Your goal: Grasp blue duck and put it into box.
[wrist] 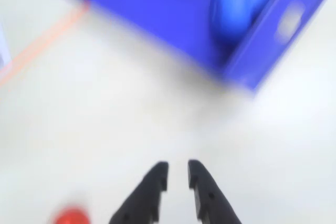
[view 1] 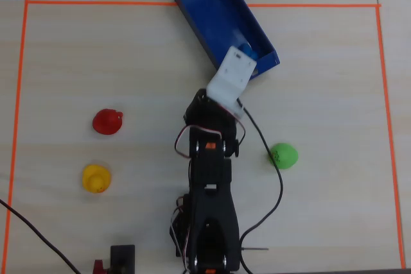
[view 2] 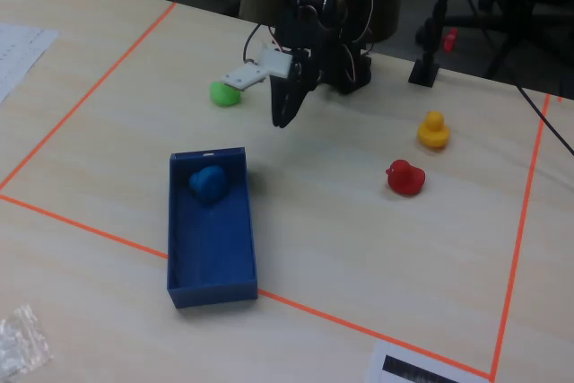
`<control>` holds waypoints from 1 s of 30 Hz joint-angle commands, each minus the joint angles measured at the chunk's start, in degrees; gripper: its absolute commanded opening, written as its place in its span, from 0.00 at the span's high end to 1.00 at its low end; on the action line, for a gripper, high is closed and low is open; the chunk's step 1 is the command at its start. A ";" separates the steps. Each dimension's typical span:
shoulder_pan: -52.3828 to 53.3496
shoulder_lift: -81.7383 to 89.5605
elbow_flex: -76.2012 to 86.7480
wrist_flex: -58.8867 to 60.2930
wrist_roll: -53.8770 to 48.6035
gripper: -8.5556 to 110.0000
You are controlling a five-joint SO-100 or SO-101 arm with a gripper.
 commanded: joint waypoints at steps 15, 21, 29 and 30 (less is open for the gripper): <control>-12.22 46.49 33.05 31.03 -8.00 0.93; -11.87 46.49 33.05 31.03 -8.61 0.92; -11.78 46.49 33.05 31.03 -8.61 0.92; -11.78 46.49 33.05 31.03 -8.61 0.92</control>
